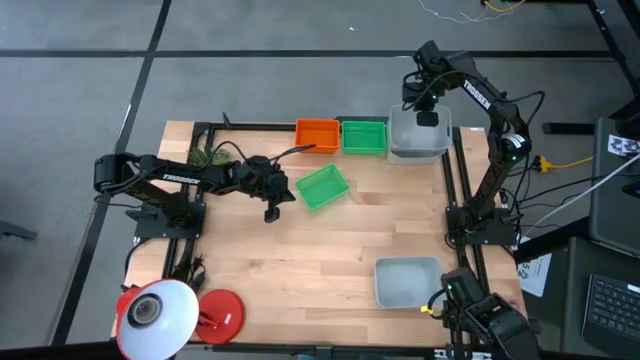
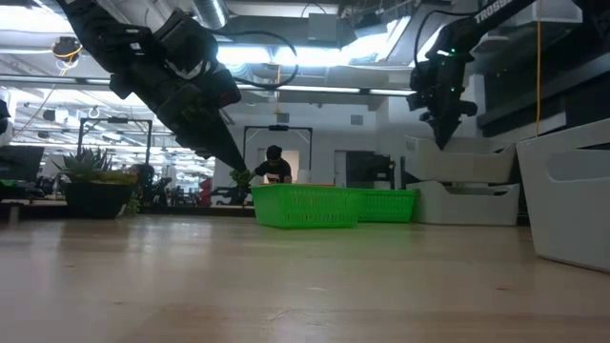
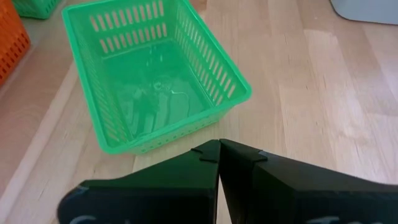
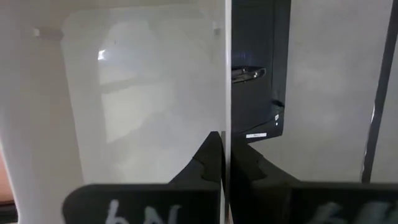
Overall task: Stack baskets by color
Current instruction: Stack the bottom left gray bin on the top gray bin
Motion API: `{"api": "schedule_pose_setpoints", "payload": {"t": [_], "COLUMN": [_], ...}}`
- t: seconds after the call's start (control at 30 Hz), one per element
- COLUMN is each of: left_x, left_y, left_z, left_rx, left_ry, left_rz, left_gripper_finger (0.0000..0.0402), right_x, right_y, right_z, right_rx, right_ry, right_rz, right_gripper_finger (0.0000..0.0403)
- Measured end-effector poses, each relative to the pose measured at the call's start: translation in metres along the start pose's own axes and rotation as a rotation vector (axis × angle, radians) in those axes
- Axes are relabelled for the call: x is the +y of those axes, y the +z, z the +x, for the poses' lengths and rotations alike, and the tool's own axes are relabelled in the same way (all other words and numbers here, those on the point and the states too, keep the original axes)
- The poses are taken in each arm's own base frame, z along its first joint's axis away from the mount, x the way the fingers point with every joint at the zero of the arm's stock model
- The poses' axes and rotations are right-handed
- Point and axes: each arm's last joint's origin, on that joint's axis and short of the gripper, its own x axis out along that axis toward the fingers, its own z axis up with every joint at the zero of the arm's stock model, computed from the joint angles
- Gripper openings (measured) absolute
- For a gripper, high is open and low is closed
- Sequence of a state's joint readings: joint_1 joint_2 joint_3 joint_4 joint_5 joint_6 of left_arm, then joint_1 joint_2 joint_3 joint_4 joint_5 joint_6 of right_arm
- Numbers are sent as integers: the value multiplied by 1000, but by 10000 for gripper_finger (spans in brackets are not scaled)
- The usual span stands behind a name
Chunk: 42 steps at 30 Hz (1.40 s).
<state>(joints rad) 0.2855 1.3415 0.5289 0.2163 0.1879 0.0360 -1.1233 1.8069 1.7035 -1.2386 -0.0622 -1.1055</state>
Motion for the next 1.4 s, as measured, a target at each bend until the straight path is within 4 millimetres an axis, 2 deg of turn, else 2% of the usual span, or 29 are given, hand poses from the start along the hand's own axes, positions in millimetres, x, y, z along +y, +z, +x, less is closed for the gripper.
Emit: {"api": "schedule_pose_setpoints", "payload": {"t": [0.2, 0.77, 1.4], "left_x": [0, 0, 0], "left_y": [-1, -1, -1], "left_z": [0, 0, 0], "left_rx": [6, 6, 6], "left_ry": [-1, -1, 0], "left_rz": [-1, -3, 0], "left_gripper_finger": [0, 0, 0], "right_x": [3, 6, 5], "right_y": [-4, -7, -10], "right_z": [14, 30, 30], "right_rx": [51, 54, 59], "right_ry": [6, 16, 20], "right_rz": [-18, -53, -14], "right_gripper_finger": [0, 2, 85]}}
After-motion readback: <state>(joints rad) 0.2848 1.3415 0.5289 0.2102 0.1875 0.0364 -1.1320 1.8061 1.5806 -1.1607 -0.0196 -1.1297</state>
